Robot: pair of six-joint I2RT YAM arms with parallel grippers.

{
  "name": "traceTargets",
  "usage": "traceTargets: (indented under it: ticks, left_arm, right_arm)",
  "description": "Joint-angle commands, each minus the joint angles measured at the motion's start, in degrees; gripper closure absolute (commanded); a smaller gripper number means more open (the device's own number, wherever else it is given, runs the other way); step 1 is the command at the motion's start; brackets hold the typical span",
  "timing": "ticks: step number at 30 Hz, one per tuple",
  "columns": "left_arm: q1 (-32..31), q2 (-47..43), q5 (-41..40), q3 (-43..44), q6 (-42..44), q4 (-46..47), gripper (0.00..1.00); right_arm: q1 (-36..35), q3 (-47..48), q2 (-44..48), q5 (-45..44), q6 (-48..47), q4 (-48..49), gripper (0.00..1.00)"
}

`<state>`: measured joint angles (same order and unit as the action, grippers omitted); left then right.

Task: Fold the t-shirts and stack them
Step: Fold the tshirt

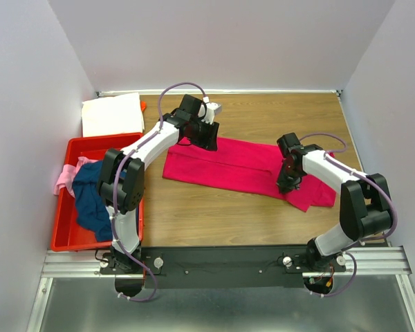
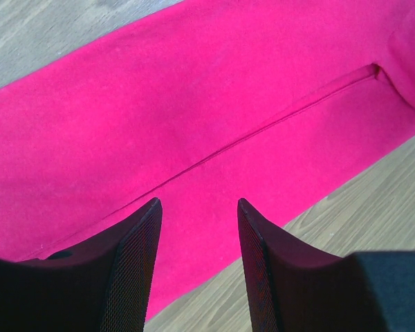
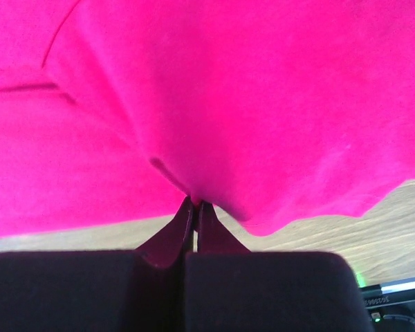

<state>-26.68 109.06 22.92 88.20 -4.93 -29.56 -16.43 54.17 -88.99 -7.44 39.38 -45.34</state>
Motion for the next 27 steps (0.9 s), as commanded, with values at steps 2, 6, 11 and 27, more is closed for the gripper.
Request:
traceTargets:
  ticks: [2, 6, 11, 27]
  left_arm:
    - [0.22, -0.86, -1.03, -0.75, 0.53, -0.94, 0.44]
    - [0.22, -0.60, -1.30, -0.49, 0.45, -1.20, 0.44]
    - [0.22, -0.25, -1.47, -0.40, 0.45, -1.64, 0.44]
    - [0.22, 0.02, -1.82, -0.31, 0.45, -2.17, 0.44]
  right_arm:
    - [-0.10, 1.99, 1.19, 6.03, -1.23, -2.82, 1.00]
    - [-0.10, 2.87, 0.49, 7.09, -1.85, -3.44, 0.99]
    - [-0.10, 4.18, -0.57, 9.46, -2.37, -4.40, 0.99]
    - [-0.10, 7.35, -1.27, 12.36, -4.66, -10.64, 0.98]
